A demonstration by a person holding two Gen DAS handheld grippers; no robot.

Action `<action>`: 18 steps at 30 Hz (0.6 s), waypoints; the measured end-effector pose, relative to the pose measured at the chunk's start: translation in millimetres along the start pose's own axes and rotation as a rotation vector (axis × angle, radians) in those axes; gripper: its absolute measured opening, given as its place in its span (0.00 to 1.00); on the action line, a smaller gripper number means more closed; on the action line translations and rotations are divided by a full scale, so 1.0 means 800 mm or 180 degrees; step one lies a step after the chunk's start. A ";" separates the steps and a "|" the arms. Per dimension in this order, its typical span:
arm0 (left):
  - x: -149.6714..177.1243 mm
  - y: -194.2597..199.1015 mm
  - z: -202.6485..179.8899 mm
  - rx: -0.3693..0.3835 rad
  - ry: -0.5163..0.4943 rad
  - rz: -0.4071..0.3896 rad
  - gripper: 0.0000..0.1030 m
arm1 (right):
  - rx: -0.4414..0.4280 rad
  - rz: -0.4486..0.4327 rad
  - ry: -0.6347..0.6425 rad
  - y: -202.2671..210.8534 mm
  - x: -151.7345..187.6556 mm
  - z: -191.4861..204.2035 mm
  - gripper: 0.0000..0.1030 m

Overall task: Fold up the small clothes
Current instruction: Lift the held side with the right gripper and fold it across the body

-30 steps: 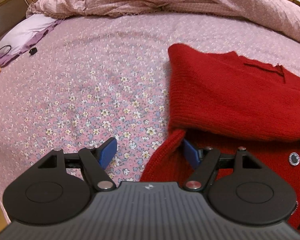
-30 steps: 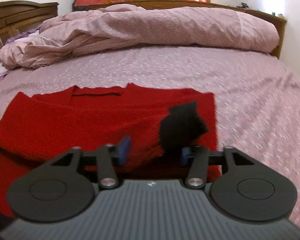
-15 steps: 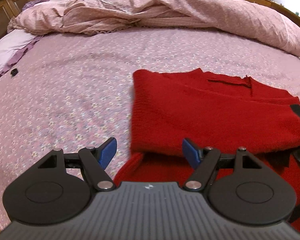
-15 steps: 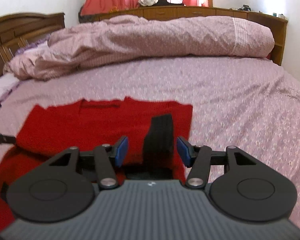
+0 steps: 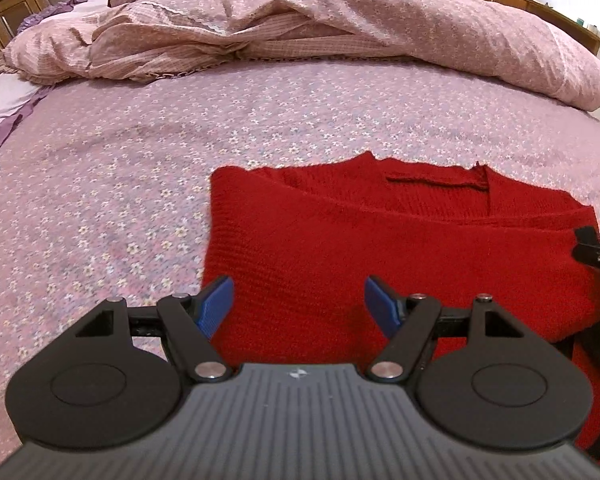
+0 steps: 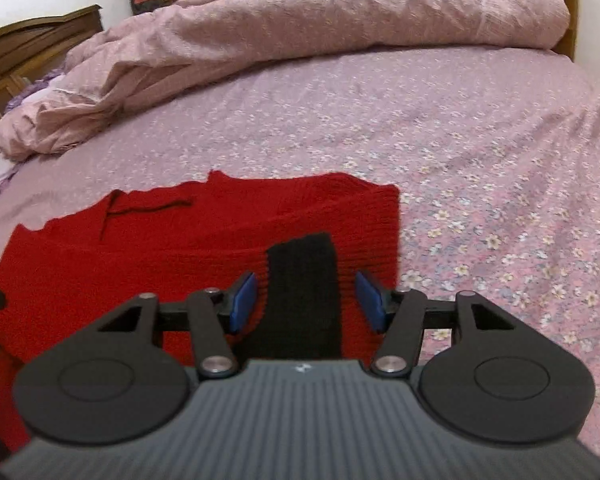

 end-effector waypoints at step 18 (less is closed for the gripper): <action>-0.014 -0.072 -0.004 -0.0224 -0.0361 -0.0171 0.81 | 0.0341 -0.0369 0.0335 -0.018 -0.016 -0.012 0.19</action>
Point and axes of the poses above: each gripper's, at about its wrist camera, not at the fingertips, and y roughly against the way its jaws point, z to its left, x to its underside, the point moved 9 cm from there along -y, roughly the way its jaws point, and after that the axes turned 2 degrees about -y, right-handed, at the moved point
